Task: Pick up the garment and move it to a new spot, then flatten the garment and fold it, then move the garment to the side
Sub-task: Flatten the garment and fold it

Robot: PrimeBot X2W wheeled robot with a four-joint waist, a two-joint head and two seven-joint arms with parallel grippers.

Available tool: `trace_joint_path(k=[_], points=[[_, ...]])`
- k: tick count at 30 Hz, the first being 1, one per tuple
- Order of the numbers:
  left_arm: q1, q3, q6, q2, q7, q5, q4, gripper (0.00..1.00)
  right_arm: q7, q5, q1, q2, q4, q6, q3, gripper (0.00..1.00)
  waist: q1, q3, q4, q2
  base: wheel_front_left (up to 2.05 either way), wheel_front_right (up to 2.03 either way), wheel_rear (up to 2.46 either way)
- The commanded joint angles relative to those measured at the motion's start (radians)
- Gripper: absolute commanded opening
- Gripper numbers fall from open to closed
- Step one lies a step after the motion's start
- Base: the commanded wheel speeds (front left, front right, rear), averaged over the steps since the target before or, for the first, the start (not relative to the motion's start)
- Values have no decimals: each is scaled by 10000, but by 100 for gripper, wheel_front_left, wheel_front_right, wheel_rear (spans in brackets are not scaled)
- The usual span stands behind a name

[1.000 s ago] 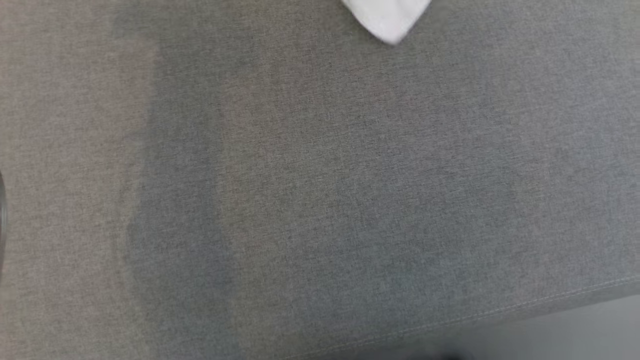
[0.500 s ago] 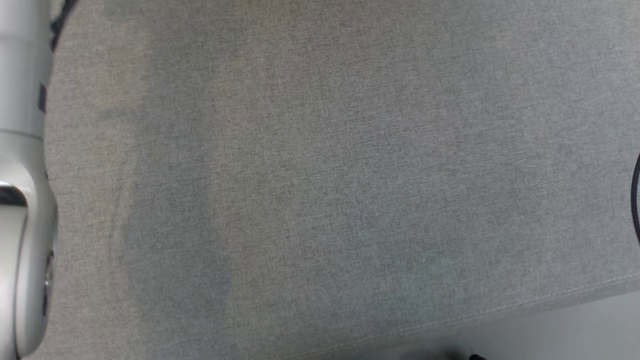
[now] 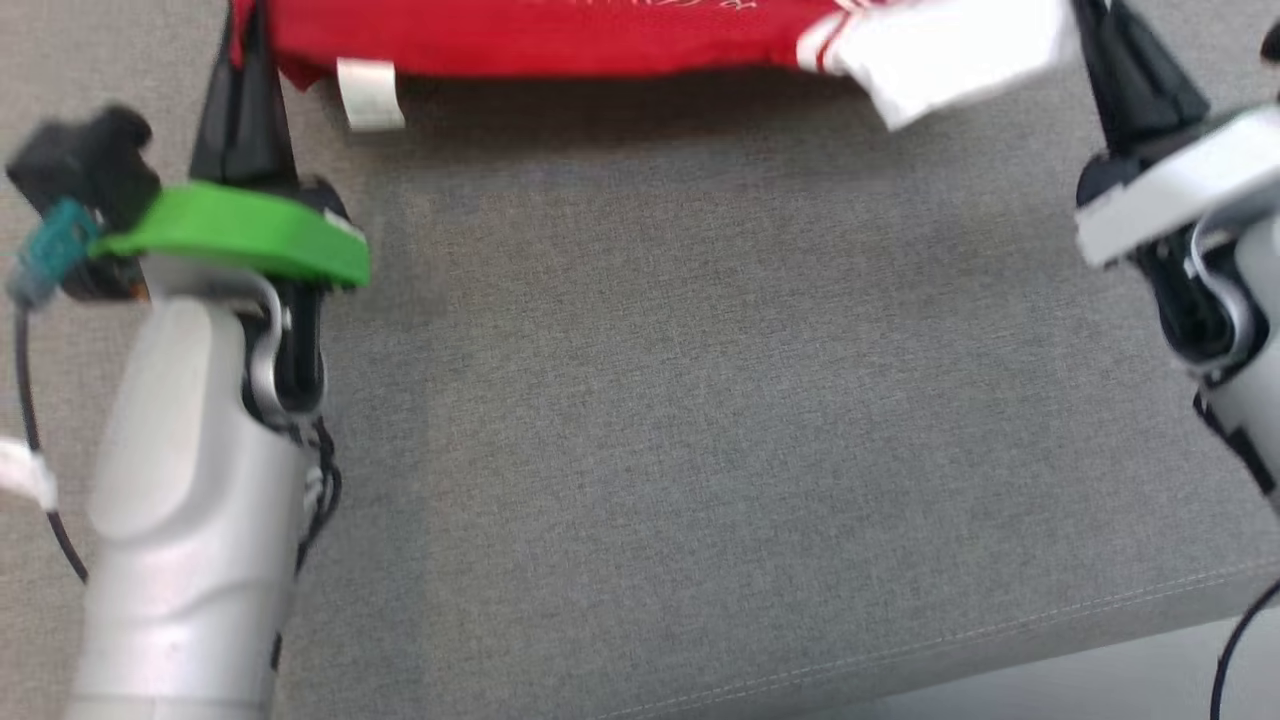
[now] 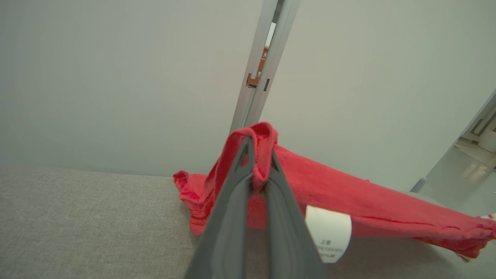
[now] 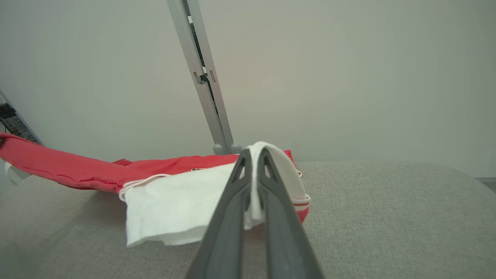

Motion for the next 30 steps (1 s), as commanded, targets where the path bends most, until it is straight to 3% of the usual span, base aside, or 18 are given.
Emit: trace_joint_path(k=[1, 7, 15, 23, 30], points=[[890, 180, 107, -81, -2, 147, -467, 0, -31, -69, 782, 41, -303, -11, -269, 0, 0, -401, 53, 0, 0, 0, 0], [3749, 648, 308, -419, -5, 372, -1892, 0, -32, -337, 3642, 402, -1198, -12, -1194, 0, 0, -839, 87, 0, 0, 0, 0], [6273, 587, 427, -733, -5, 649, -2560, 0, 142, -788, 6641, 992, -2020, -12, -2266, 0, 0, -1554, 187, 0, 0, 0, 0], [7711, 497, 432, -829, -6, 736, -2885, 0, 908, -1524, 9045, 1768, -3353, -13, -3554, 0, 0, -1921, 301, 0, 0, 0, 0], [8193, 492, 502, -861, -6, 827, -2986, 0, 1773, -2015, 10253, 2529, -4156, -13, -4450, 0, 0, -2042, 378, 0, 0, 0, 0]])
